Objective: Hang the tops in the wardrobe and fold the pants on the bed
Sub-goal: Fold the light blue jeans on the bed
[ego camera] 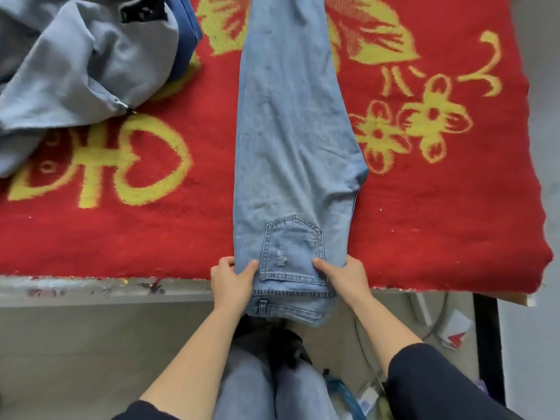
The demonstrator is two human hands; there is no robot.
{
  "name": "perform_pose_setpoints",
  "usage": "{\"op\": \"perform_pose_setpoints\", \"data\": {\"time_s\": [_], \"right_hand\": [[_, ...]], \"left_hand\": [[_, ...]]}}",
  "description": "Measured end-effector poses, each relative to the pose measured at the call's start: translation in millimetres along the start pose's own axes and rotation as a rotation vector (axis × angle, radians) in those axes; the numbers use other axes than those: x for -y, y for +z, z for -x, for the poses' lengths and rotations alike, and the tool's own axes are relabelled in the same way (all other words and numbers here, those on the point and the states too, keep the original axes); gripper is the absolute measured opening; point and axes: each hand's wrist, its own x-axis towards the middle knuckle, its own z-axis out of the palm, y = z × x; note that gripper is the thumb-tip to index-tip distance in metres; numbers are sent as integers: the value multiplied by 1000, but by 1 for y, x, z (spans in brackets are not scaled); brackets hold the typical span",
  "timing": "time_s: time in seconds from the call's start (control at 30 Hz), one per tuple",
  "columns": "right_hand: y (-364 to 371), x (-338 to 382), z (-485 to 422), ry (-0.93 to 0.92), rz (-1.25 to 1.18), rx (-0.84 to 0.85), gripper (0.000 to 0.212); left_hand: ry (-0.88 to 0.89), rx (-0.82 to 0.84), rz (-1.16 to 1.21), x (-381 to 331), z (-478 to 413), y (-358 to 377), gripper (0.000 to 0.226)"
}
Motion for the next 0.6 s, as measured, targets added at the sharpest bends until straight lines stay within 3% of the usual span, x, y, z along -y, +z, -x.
{"op": "perform_pose_setpoints", "data": {"time_s": [0.1, 0.2, 0.27, 0.33, 0.37, 0.5, 0.6], "right_hand": [[-11, -2, 1, -27, -70, 96, 22], [-23, -11, 4, -61, 2, 179, 18], [-32, -19, 10, -15, 77, 270, 40], [-41, -29, 22, 104, 142, 394, 75], [-45, -36, 32, 156, 188, 442, 82], [-60, -74, 79, 347, 365, 578, 75], [-67, -85, 99, 338, 370, 561, 69]], "left_hand": [[52, 104, -136, 5, 3, -7, 34], [178, 202, 95, 12, 20, -18, 29], [199, 231, 84, 19, 32, -24, 29], [110, 320, -9, 28, 47, -27, 27], [32, 388, -51, 34, 56, -29, 27], [-221, 586, -343, 61, 97, -28, 41], [-263, 579, -333, 63, 122, -21, 36]]}}
